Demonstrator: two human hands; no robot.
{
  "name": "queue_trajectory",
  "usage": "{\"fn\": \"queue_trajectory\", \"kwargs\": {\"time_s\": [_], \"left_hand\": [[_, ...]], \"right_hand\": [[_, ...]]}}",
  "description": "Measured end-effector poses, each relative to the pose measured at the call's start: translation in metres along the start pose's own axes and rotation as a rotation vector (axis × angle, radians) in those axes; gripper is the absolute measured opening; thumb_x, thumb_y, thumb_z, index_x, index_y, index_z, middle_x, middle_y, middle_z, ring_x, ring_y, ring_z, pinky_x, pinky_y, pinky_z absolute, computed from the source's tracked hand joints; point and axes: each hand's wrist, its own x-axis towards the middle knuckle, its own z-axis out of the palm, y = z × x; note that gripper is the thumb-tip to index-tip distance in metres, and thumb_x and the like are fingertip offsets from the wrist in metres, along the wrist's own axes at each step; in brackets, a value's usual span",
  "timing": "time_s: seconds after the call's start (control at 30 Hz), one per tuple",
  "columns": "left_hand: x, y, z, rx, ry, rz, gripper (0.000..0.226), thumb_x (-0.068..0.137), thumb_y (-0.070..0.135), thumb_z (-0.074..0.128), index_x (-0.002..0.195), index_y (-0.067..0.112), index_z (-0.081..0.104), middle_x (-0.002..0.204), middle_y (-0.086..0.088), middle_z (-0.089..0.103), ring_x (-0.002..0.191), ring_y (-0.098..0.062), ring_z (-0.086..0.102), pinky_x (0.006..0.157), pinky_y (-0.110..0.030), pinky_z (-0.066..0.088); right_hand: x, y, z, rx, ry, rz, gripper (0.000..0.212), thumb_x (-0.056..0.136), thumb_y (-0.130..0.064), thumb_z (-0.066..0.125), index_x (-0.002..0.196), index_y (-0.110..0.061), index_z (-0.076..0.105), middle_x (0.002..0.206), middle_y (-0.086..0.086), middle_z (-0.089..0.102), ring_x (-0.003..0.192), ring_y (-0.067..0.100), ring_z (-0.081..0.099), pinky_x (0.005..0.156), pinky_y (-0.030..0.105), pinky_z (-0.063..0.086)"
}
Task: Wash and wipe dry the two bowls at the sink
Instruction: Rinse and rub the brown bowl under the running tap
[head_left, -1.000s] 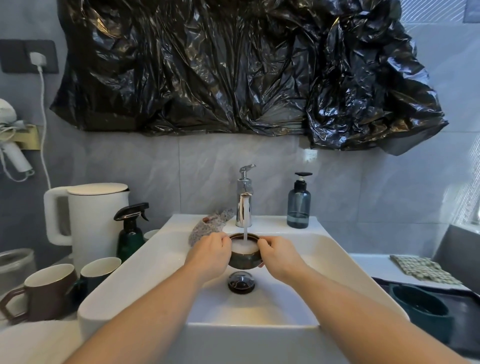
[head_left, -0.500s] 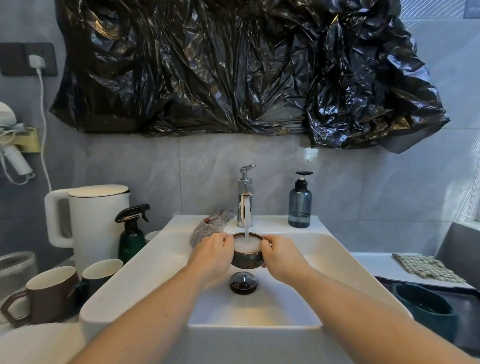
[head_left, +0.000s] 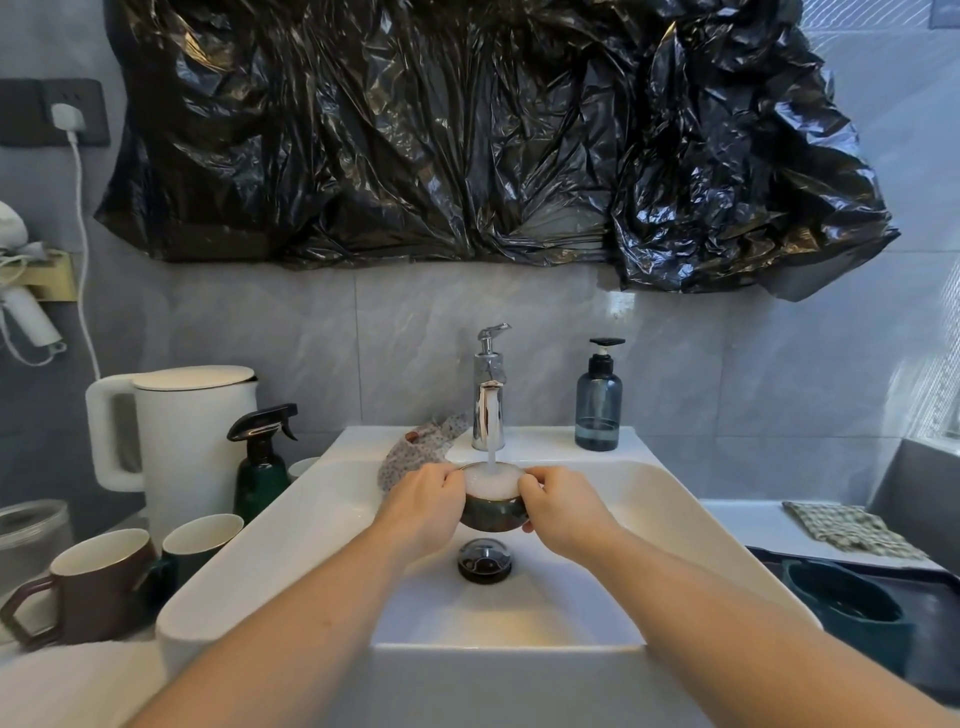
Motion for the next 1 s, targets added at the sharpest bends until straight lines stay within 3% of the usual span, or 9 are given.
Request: {"fn": "queue_trajectory", "kwargs": {"time_s": [0.23, 0.33, 0.43, 0.5, 0.57, 0.63, 0.83, 1.0], "left_hand": [[0.003, -0.001, 0.0006, -0.04, 0.01, -0.017, 0.046, 0.093, 0.041, 0.026, 0.082, 0.022, 0.066, 0.089, 0.0, 0.069, 0.098, -0.027, 0.063, 0.096, -0.045, 0.051], [0.0022, -0.001, 0.002, -0.043, 0.006, -0.009, 0.043, 0.1, 0.038, 0.028, 0.084, 0.026, 0.066, 0.093, 0.001, 0.069, 0.101, -0.027, 0.063, 0.098, -0.046, 0.051], [0.0035, -0.0013, 0.0034, -0.043, -0.006, 0.002, 0.043, 0.105, 0.038, 0.029, 0.106, 0.024, 0.07, 0.111, 0.0, 0.071, 0.111, -0.027, 0.062, 0.105, -0.049, 0.049], [0.0044, -0.0013, 0.0037, -0.049, -0.017, -0.009, 0.043, 0.106, 0.04, 0.03, 0.128, 0.027, 0.065, 0.137, -0.003, 0.066, 0.128, -0.028, 0.057, 0.113, -0.051, 0.044], [0.0031, -0.0009, 0.002, -0.062, -0.029, -0.024, 0.064, 0.097, 0.05, 0.028, 0.152, 0.027, 0.051, 0.157, -0.001, 0.053, 0.14, -0.028, 0.051, 0.118, -0.051, 0.039], [0.0031, -0.0025, 0.0015, -0.076, -0.03, -0.024, 0.073, 0.091, 0.053, 0.026, 0.155, 0.027, 0.046, 0.157, 0.0, 0.053, 0.136, -0.029, 0.056, 0.116, -0.05, 0.042], [0.006, -0.0045, 0.0053, -0.015, -0.007, 0.013, 0.043, 0.111, 0.035, 0.034, 0.15, 0.027, 0.049, 0.151, -0.002, 0.057, 0.135, -0.028, 0.055, 0.113, -0.043, 0.043], [0.0099, -0.0063, 0.0069, 0.007, 0.037, 0.067, 0.039, 0.111, 0.032, 0.037, 0.146, 0.029, 0.054, 0.143, -0.002, 0.063, 0.136, -0.028, 0.054, 0.111, -0.042, 0.044]], "right_hand": [[0.003, 0.0028, 0.0, 0.022, 0.01, 0.0, 0.037, 0.105, -0.03, 0.035, 0.107, -0.021, 0.071, 0.09, 0.004, 0.071, 0.088, 0.02, 0.067, 0.067, 0.029, 0.049], [0.0058, 0.0041, 0.0014, 0.022, 0.018, -0.012, 0.037, 0.104, -0.031, 0.034, 0.106, -0.024, 0.07, 0.092, 0.002, 0.072, 0.091, 0.021, 0.068, 0.077, 0.033, 0.055], [0.0061, 0.0042, 0.0022, 0.021, 0.025, -0.019, 0.038, 0.106, -0.031, 0.034, 0.117, -0.025, 0.07, 0.098, 0.003, 0.072, 0.093, 0.021, 0.067, 0.08, 0.031, 0.053], [0.0062, 0.0045, 0.0021, 0.018, 0.027, -0.025, 0.04, 0.107, -0.031, 0.034, 0.124, -0.025, 0.069, 0.103, 0.004, 0.072, 0.096, 0.022, 0.067, 0.082, 0.031, 0.053], [0.0053, 0.0046, 0.0016, 0.016, 0.025, -0.025, 0.04, 0.107, -0.032, 0.033, 0.13, -0.028, 0.066, 0.108, 0.004, 0.072, 0.099, 0.022, 0.067, 0.086, 0.032, 0.054], [0.0056, 0.0059, 0.0006, 0.012, 0.033, -0.04, 0.04, 0.105, -0.032, 0.033, 0.126, -0.032, 0.067, 0.105, 0.002, 0.073, 0.097, 0.023, 0.068, 0.087, 0.036, 0.056], [0.0059, 0.0077, -0.0013, 0.024, 0.045, -0.066, 0.039, 0.104, -0.03, 0.034, 0.128, -0.034, 0.065, 0.1, 0.0, 0.072, 0.067, 0.012, 0.053, 0.063, 0.028, 0.042], [0.0047, 0.0061, -0.0019, 0.059, 0.057, -0.098, 0.036, 0.106, -0.029, 0.035, 0.131, -0.034, 0.061, 0.094, -0.004, 0.068, 0.075, 0.014, 0.055, 0.07, 0.03, 0.045]]}}
